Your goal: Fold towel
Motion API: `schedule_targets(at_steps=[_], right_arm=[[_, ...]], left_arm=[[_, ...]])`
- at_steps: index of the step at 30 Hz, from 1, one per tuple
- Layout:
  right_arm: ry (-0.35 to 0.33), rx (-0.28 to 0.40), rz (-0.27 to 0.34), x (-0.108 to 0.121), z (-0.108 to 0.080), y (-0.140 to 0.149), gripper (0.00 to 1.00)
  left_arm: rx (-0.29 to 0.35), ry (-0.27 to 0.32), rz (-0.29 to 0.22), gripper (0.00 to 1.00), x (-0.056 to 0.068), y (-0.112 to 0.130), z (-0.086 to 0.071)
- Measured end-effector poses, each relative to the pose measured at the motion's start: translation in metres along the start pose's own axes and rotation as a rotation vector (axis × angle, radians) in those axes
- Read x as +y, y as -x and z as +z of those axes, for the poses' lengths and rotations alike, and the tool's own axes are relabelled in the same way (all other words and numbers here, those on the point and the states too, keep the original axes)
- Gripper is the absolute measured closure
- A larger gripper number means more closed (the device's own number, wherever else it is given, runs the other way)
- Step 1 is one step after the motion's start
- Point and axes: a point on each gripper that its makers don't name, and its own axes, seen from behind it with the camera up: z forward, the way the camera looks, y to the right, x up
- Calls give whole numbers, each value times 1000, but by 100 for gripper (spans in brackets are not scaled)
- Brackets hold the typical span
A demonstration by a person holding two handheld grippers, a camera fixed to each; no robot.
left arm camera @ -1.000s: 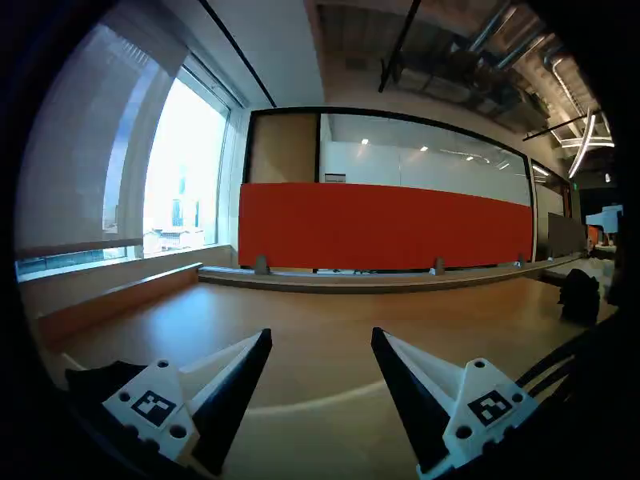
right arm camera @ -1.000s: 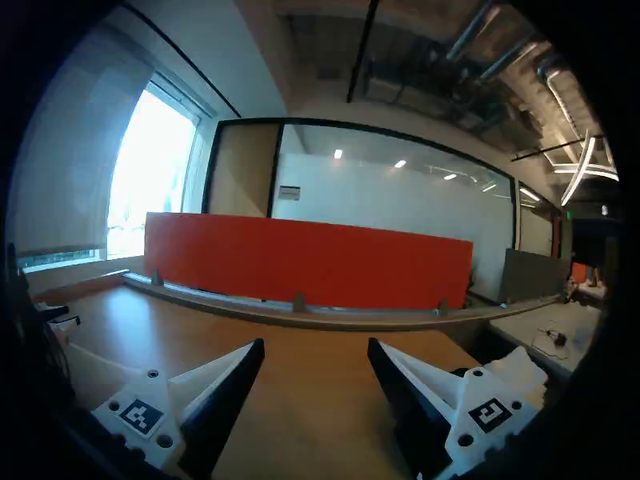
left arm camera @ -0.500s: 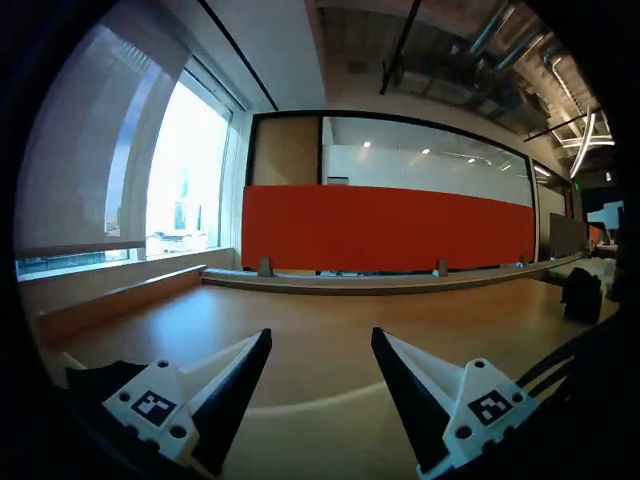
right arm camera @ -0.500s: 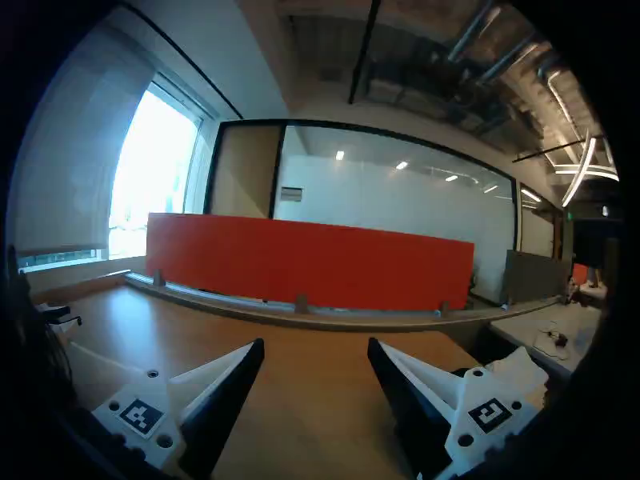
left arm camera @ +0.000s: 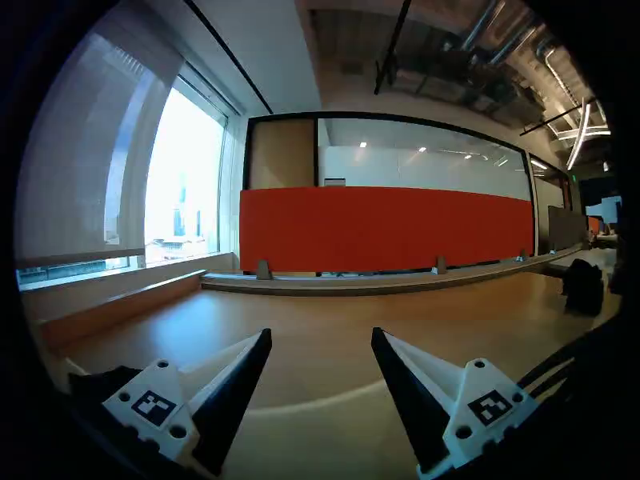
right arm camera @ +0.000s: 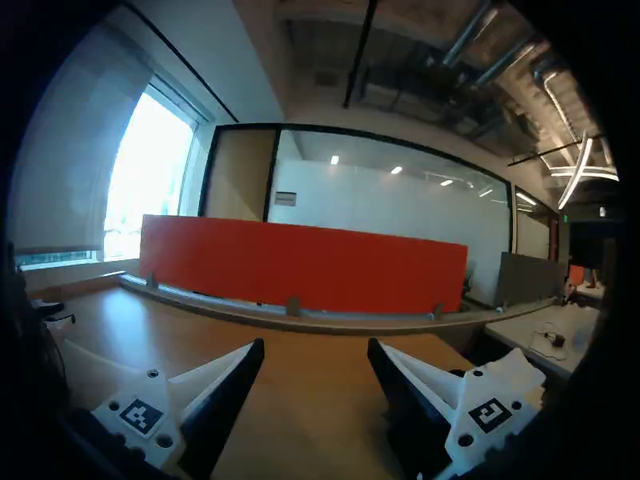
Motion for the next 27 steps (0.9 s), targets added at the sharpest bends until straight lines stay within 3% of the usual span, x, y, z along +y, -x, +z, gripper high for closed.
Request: schedule_targets(at_steps=[5, 14, 27], right_arm=[[23, 34, -15, 10, 2, 3, 0], [42, 24, 8, 25, 4, 41, 0], [22, 23, 51, 24, 17, 80, 0]], left_arm=[[0, 0, 0, 8, 0, 0, 0], [0, 0, 0, 8, 0, -1, 0], [0, 0, 0, 8, 1, -1, -1]])
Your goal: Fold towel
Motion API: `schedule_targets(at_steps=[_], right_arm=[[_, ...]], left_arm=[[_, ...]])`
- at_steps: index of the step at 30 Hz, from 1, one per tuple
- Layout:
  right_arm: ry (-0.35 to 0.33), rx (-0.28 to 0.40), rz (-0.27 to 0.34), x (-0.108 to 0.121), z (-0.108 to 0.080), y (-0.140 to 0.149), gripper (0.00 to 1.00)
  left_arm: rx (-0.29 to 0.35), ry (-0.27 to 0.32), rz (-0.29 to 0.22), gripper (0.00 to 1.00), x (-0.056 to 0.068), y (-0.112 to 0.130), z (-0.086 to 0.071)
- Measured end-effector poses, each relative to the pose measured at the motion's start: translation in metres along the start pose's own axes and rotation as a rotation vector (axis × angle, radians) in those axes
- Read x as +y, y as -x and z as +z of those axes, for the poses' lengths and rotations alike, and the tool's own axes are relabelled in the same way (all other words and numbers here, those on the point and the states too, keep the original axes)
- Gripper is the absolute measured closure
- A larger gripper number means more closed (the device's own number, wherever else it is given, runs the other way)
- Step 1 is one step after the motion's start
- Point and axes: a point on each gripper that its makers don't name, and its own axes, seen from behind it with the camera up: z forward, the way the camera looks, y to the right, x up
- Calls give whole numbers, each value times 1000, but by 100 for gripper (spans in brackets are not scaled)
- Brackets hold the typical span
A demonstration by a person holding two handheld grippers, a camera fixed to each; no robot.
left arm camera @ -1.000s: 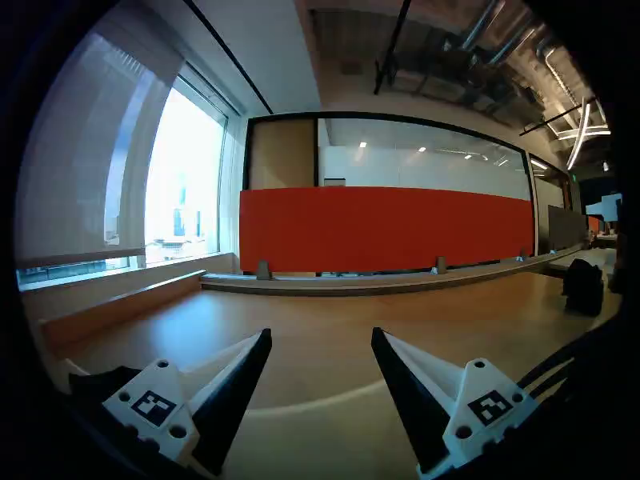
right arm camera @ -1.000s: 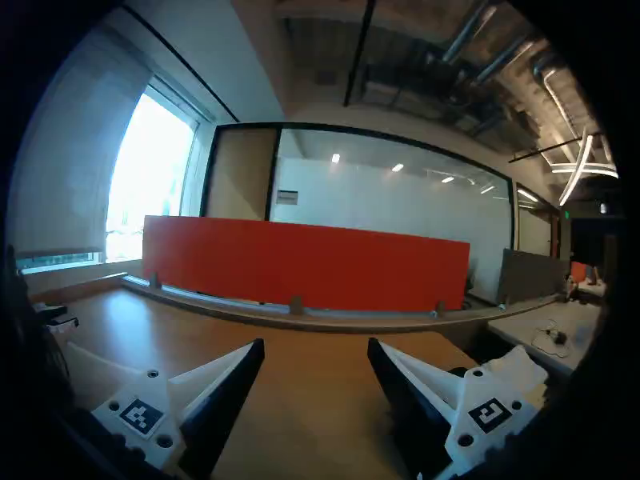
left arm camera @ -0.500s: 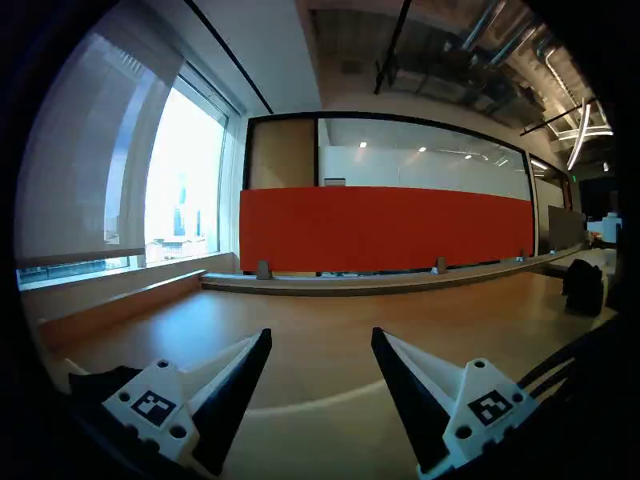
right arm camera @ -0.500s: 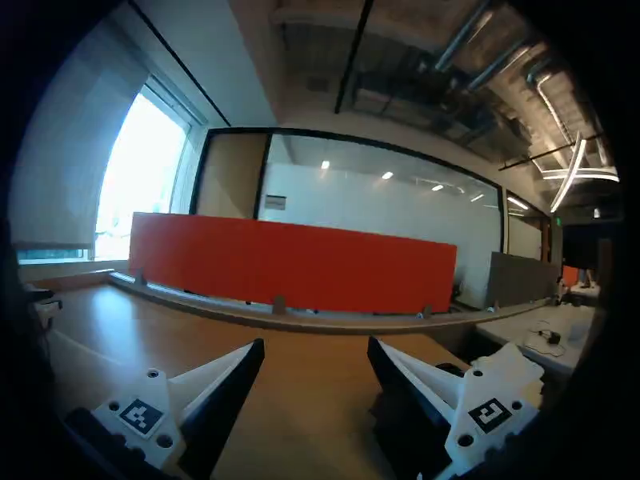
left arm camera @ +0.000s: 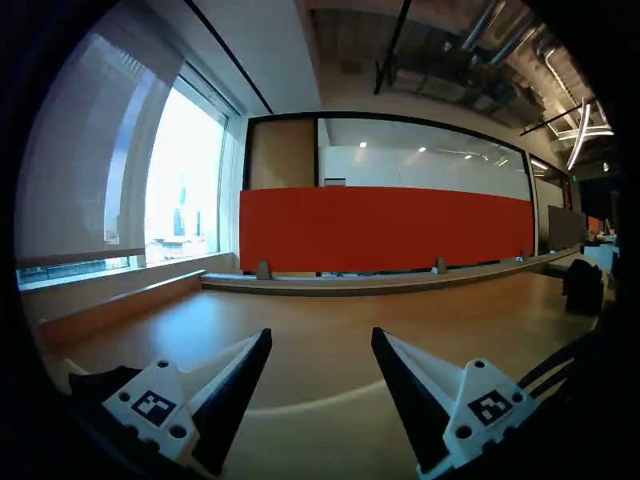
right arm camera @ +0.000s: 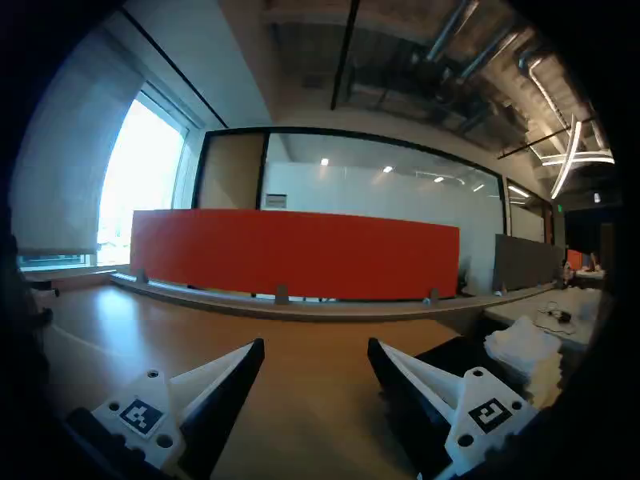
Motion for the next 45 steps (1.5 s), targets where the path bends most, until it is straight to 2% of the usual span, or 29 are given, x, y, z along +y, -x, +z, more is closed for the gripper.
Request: schedule_targets(at_steps=[17, 45], right_arm=[[-19, -9, 75, 2, 3, 22, 0], [-19, -15, 53, -5, 1, 41, 0]], left_arm=[[0, 0, 0, 8, 0, 0, 0], [0, 0, 0, 8, 0, 1, 0]])
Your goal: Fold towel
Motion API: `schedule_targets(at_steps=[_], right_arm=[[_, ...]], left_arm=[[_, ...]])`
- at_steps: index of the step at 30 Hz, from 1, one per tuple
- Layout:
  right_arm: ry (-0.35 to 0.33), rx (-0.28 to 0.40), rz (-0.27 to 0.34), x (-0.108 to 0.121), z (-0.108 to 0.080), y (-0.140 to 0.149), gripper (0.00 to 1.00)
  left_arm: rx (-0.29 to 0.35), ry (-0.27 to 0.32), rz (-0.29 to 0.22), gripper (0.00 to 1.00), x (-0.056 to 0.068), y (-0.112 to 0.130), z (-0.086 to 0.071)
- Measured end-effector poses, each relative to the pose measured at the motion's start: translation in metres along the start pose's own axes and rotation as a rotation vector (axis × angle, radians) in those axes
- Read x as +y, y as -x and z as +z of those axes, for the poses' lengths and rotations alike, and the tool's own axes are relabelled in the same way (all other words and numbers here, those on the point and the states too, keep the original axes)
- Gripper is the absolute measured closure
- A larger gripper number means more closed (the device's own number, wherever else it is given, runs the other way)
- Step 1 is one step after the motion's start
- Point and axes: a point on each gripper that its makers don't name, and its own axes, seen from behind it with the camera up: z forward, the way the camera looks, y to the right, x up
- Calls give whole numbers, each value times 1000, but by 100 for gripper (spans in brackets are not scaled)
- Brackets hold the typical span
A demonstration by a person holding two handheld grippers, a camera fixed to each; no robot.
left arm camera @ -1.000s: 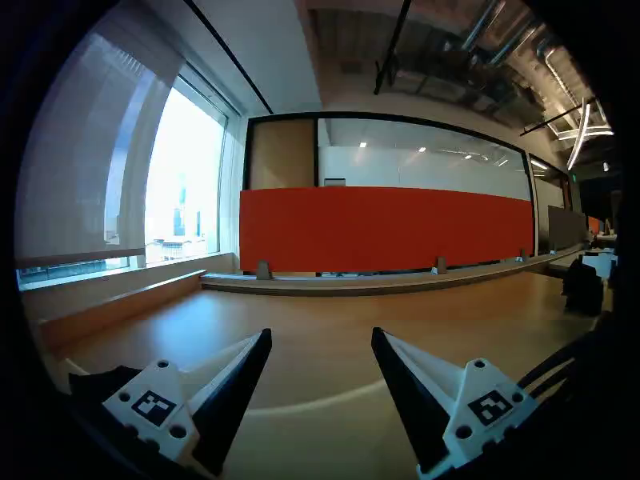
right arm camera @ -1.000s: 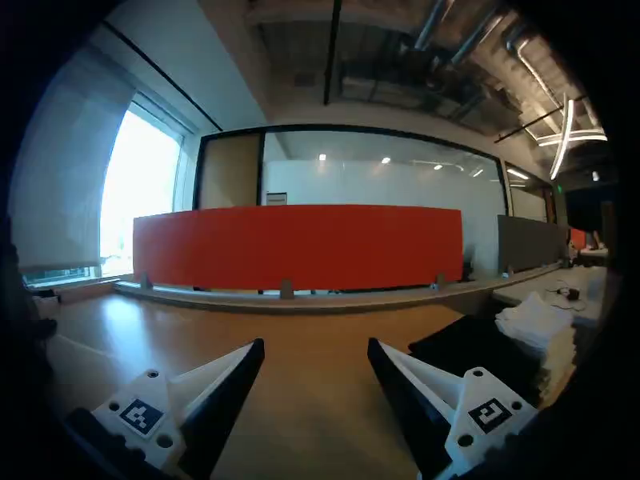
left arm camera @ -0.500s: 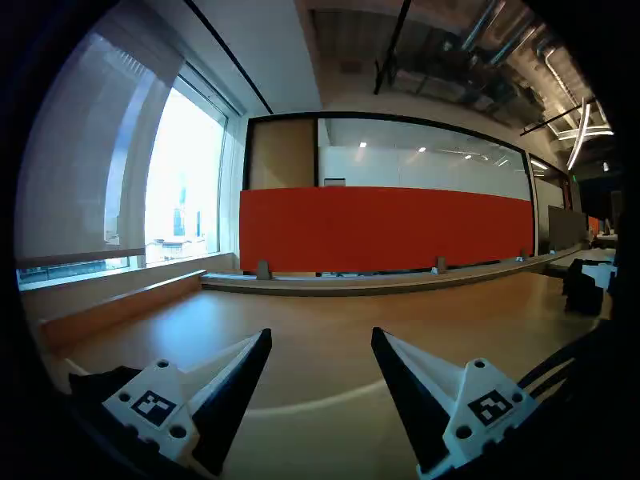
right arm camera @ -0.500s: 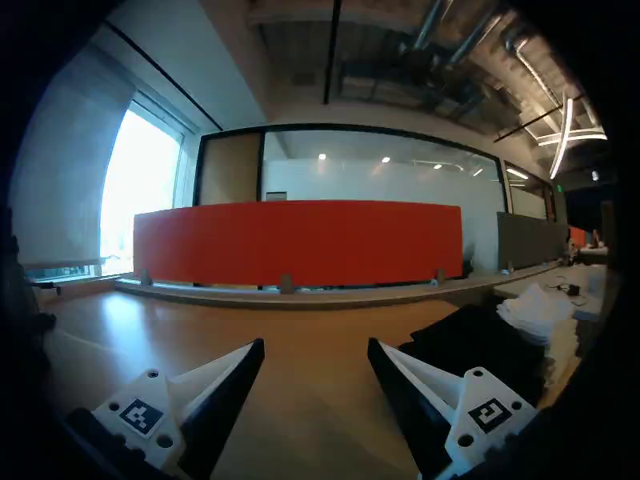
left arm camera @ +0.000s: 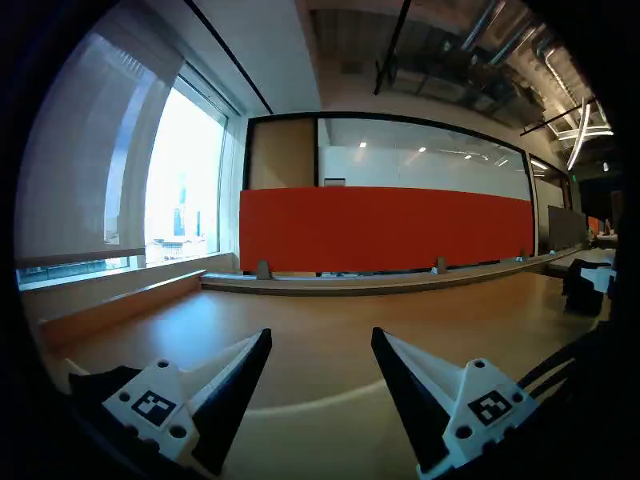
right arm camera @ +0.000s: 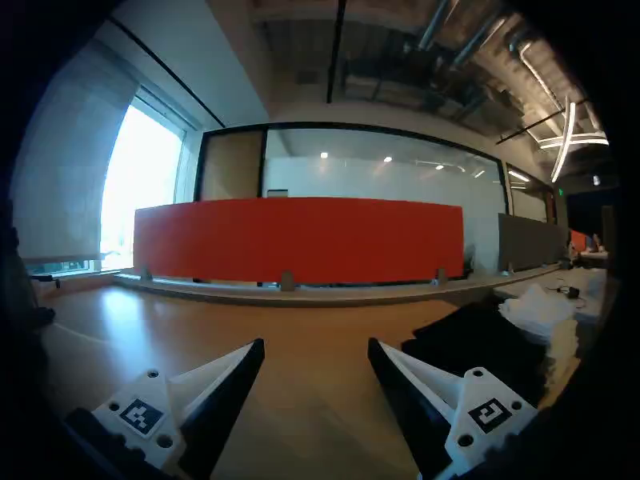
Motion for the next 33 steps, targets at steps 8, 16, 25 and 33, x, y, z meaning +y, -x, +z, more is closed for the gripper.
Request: schedule_targets(at_steps=[8, 16, 25, 33], right_arm=[[-3, -2, 4, 0, 1, 2, 0], [-7, -3, 5, -1, 2, 2, 0], [-8, -4, 5, -1, 1, 2, 0], [-8, -4, 4, -1, 2, 2, 0]], left_arm=[[0, 0, 0, 8, 0, 0, 0], [0, 0, 0, 8, 1, -1, 1], [0, 0, 0, 8, 1, -1, 0], [0, 0, 1, 7, 1, 0, 0]])
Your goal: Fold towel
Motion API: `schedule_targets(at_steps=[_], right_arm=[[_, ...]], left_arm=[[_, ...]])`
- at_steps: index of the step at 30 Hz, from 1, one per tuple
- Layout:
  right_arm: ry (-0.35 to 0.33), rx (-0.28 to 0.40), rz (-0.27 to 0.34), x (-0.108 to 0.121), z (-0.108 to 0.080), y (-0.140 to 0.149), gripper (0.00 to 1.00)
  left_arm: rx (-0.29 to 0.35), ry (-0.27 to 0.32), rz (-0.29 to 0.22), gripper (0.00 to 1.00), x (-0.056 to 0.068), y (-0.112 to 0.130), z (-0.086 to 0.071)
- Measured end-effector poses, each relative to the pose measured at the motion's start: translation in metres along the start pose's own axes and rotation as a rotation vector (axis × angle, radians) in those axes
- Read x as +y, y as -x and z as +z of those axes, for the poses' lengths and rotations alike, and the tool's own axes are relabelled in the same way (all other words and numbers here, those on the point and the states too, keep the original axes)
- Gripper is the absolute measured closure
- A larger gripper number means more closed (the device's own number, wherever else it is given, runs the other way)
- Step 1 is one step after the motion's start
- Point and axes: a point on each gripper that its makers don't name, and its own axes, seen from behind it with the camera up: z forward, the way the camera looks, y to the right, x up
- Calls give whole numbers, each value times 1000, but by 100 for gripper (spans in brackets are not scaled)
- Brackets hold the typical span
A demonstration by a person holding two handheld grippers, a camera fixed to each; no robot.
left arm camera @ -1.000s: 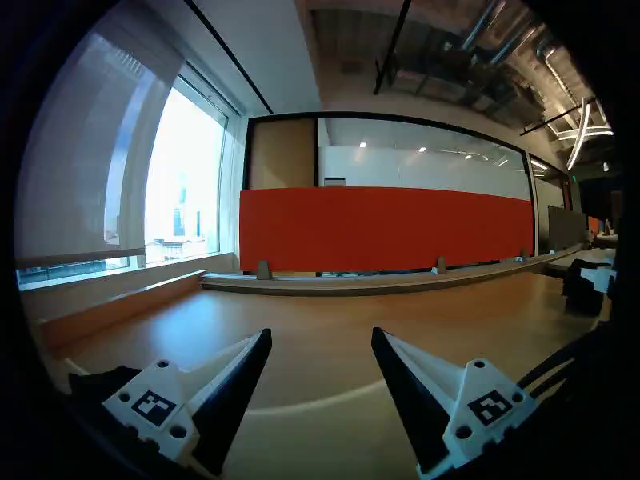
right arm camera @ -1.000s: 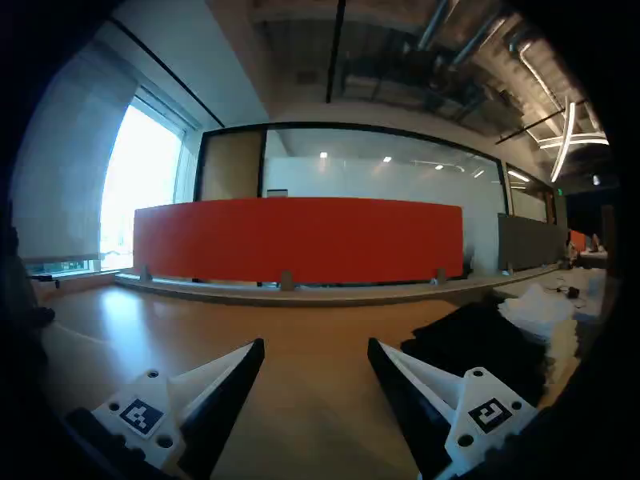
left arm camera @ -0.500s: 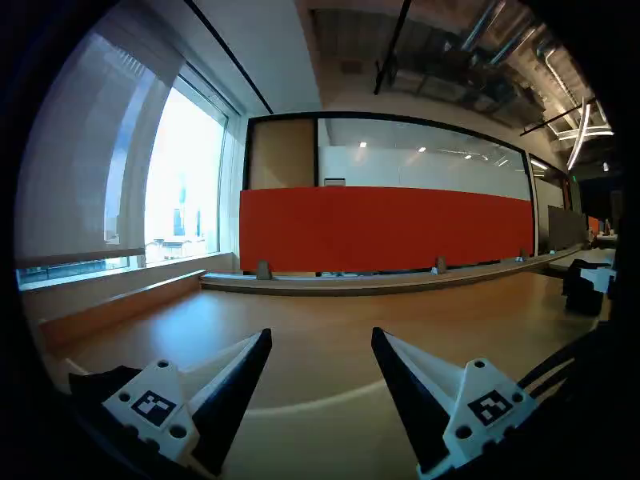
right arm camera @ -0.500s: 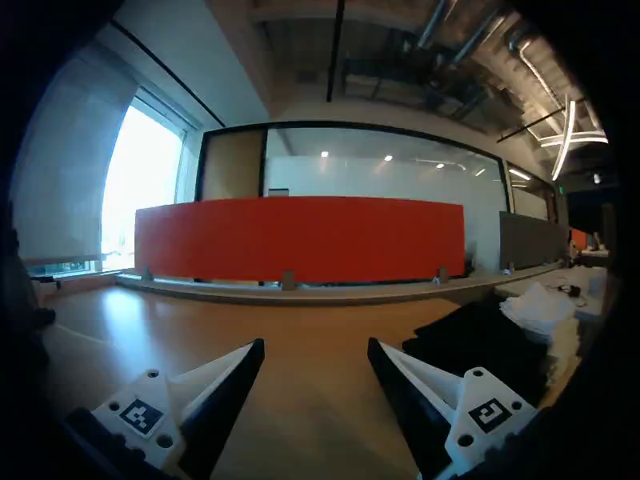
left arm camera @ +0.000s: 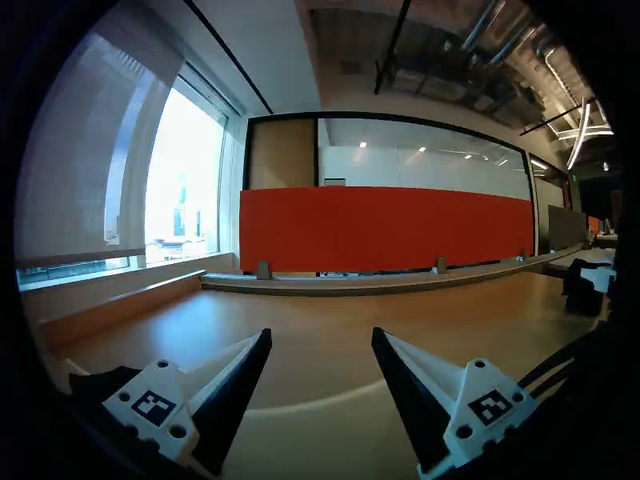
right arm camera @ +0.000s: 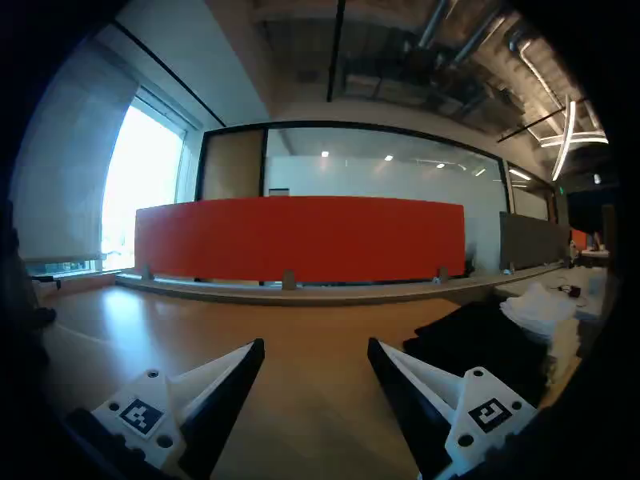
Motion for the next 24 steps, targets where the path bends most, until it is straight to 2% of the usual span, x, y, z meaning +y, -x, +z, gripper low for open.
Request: schedule_targets(at_steps=[24], right_arm=[[0, 0, 0, 0, 0, 1, 0]], left_arm=[[-2, 0, 1, 7, -1, -4, -1]])
